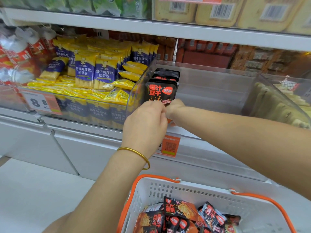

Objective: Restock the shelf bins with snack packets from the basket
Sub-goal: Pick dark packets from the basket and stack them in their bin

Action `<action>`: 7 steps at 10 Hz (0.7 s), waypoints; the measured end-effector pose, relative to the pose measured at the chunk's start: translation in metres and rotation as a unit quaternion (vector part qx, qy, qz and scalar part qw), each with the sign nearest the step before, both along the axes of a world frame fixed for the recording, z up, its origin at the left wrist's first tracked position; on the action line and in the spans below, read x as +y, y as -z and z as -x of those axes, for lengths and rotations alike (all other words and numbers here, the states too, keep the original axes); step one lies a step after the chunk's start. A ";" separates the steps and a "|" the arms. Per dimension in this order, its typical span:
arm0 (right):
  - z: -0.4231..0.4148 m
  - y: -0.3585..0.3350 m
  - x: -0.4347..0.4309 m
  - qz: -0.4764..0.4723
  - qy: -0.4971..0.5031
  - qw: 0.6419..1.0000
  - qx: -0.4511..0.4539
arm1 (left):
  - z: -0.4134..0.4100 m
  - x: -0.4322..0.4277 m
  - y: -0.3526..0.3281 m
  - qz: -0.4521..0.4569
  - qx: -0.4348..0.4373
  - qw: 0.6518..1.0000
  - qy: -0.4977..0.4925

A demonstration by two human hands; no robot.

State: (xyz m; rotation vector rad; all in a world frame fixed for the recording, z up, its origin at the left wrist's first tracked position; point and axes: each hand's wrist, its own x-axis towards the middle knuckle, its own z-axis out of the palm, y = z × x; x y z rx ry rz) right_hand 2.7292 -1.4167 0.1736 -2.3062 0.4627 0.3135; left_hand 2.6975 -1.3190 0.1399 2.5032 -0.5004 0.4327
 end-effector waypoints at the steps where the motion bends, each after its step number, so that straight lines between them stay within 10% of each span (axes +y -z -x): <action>1: 0.002 0.004 -0.002 0.051 -0.026 0.998 -0.005 | 0.001 0.000 0.000 0.003 0.000 1.000 0.002; 7: -0.041 0.051 -0.014 0.014 0.152 0.983 -0.100 | 0.001 0.002 0.001 0.017 -0.004 1.000 0.011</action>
